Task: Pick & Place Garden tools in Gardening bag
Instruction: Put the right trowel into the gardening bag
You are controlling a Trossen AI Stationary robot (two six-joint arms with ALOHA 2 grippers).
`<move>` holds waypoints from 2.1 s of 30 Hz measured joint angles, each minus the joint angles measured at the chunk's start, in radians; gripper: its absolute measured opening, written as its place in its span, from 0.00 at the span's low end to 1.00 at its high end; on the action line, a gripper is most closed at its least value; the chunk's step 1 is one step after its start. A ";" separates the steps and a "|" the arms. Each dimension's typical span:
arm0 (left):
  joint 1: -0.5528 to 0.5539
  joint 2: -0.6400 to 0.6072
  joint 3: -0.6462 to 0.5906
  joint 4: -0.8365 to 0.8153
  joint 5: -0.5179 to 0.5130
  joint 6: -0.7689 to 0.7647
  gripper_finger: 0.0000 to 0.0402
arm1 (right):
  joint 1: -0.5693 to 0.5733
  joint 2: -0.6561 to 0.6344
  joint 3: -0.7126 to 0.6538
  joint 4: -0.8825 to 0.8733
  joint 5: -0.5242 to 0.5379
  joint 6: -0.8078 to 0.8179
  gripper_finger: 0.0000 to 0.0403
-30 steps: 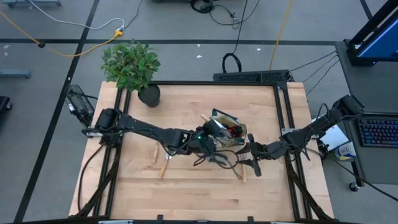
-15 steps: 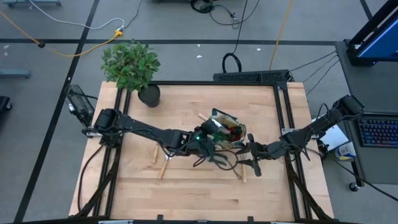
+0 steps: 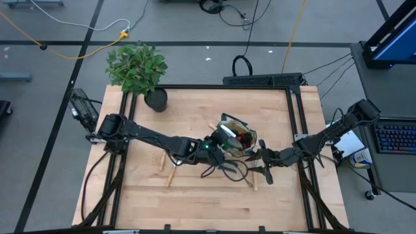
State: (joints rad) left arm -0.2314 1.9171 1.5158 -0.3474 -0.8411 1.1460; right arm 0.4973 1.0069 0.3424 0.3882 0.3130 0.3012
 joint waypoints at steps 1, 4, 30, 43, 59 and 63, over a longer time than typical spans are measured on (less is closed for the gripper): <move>0.005 0.000 0.000 -0.008 0.041 -0.023 0.16 | 0.000 0.000 0.000 0.000 0.000 0.000 0.42; 0.020 0.000 0.000 -0.020 0.139 -0.099 0.16 | 0.000 0.000 0.000 -0.002 0.000 0.000 0.42; -0.006 -0.003 0.000 0.138 0.029 0.043 0.16 | 0.000 0.000 0.000 -0.011 0.000 -0.006 0.42; 0.049 0.001 0.000 0.086 0.212 -0.237 0.16 | 0.000 0.000 0.000 -0.012 0.000 -0.007 0.42; 0.050 0.001 0.000 0.024 0.026 0.087 0.16 | 0.000 0.000 0.000 -0.012 0.001 -0.007 0.42; 0.038 0.001 0.000 -0.007 0.026 0.197 0.16 | 0.000 0.000 0.000 -0.012 0.002 -0.007 0.42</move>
State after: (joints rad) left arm -0.1930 1.9182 1.5158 -0.3547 -0.8149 1.3434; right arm 0.4973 1.0066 0.3424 0.3765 0.3147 0.2943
